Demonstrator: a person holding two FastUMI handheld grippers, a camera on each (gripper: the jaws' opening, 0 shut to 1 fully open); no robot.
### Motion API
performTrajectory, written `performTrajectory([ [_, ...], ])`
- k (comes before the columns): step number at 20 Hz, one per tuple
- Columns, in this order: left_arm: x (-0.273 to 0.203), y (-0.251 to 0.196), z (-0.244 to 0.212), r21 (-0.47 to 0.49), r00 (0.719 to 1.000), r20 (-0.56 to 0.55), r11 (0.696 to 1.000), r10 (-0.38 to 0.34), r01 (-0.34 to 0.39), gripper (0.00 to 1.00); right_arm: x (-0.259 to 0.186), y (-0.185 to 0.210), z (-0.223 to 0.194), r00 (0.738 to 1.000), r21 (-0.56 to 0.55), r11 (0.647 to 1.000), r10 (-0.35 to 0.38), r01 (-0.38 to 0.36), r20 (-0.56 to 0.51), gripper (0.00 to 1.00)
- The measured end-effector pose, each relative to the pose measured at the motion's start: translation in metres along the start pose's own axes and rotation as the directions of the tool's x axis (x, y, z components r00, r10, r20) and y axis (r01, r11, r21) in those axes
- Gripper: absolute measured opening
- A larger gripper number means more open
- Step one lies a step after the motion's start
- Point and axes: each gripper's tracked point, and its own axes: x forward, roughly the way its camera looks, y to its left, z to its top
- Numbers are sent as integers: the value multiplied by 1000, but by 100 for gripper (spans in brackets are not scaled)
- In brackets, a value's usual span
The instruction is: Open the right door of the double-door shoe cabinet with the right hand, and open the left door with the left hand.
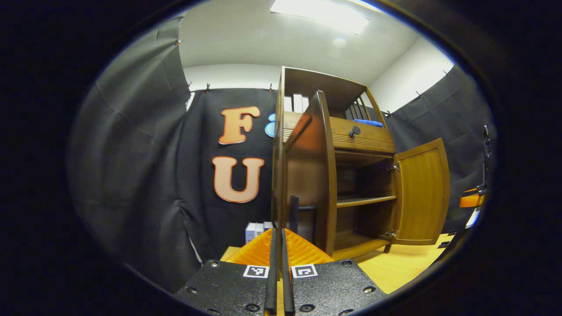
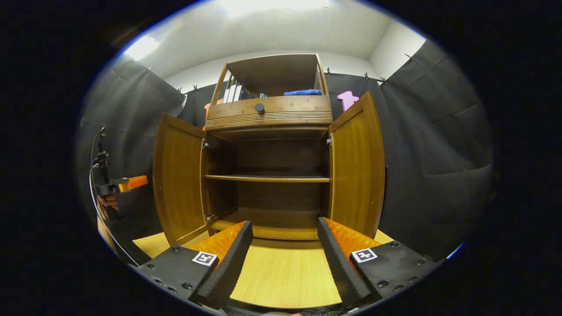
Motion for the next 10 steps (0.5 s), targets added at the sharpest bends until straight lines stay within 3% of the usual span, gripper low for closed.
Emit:
performTrajectory([
  [3,-24,0,23,-5,998,45,999,48,-48,0,7,0,5,1000,25,1000,3,-3,7,96],
  [4,-30,-1,31,-17,997,52,999,53,-52,8,10,1,7,1000,36,999,8,-8,10,96],
  [5,-33,-10,33,-27,997,52,999,48,-47,8,10,2,8,1000,47,999,13,-14,14,96],
  [6,-37,-21,34,-41,998,46,999,38,-36,1,10,2,9,1000,55,998,17,-18,18,96],
  [10,-26,-73,38,-128,998,12,990,-62,63,1,6,-4,25,998,82,996,13,-18,60,96],
])
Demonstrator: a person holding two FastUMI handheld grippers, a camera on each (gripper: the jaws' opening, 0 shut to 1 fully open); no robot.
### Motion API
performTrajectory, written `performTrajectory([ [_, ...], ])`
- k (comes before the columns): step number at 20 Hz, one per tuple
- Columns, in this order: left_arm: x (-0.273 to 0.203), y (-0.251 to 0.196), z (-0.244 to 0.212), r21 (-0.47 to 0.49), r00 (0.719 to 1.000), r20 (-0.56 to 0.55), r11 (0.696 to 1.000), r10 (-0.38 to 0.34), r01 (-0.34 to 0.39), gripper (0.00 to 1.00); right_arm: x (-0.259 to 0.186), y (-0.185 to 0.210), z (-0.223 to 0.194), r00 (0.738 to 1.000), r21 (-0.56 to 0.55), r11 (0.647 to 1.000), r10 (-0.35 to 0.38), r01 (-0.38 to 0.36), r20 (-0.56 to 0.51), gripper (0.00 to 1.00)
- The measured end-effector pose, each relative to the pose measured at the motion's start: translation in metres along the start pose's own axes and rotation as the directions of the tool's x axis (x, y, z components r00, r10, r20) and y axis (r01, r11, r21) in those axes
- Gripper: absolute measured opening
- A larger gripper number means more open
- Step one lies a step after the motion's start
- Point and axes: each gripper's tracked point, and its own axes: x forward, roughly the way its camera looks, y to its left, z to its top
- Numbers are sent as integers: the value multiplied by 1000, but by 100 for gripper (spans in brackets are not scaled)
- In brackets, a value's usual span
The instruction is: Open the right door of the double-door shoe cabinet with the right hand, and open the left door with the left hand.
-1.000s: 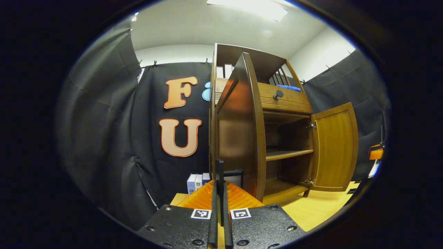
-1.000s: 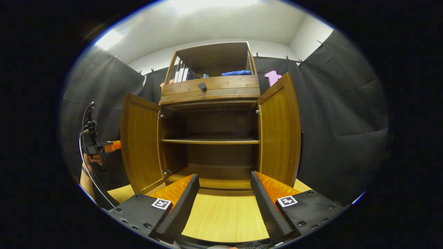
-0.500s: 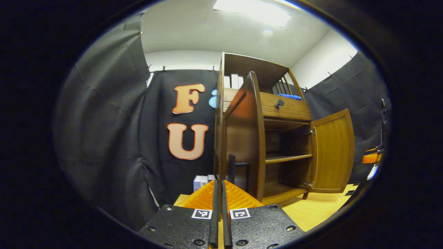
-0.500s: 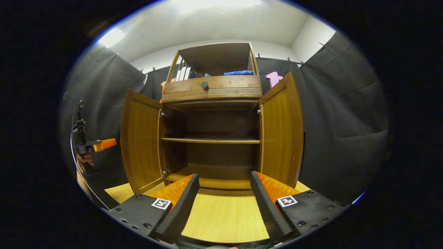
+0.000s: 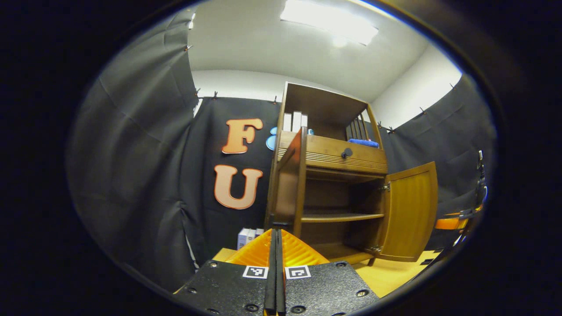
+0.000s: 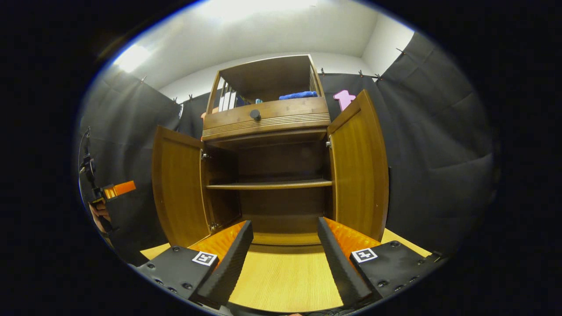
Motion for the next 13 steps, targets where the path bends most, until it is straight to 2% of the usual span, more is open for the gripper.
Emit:
performTrajectory([
  [4,23,-60,-11,-102,989,-50,986,-137,132,2,-2,-2,14,999,-2,1000,3,-3,38,95],
  [5,28,-74,-15,-151,984,-70,976,-166,154,3,-1,-2,13,999,-14,1000,2,-2,38,100],
  [6,32,-88,-21,-204,977,-85,963,-196,175,3,0,-1,15,999,-25,1000,5,-4,40,95],
  [8,37,-114,-22,-260,964,-94,941,-248,216,6,0,-1,19,999,-38,999,13,-11,43,95],
  [9,41,-121,-19,-256,962,-87,939,-260,231,8,1,0,21,999,-45,999,17,-15,44,95],
  [11,47,-123,-16,-219,969,-79,952,-234,212,22,3,-1,24,999,-70,998,14,-10,47,95],
  [12,49,-121,-16,-208,973,-74,958,-217,198,29,3,-1,25,999,-84,996,11,-7,50,100],
  [13,52,-121,-14,-200,977,-71,962,-202,184,36,4,-2,26,999,-93,996,10,-5,52,95],
])
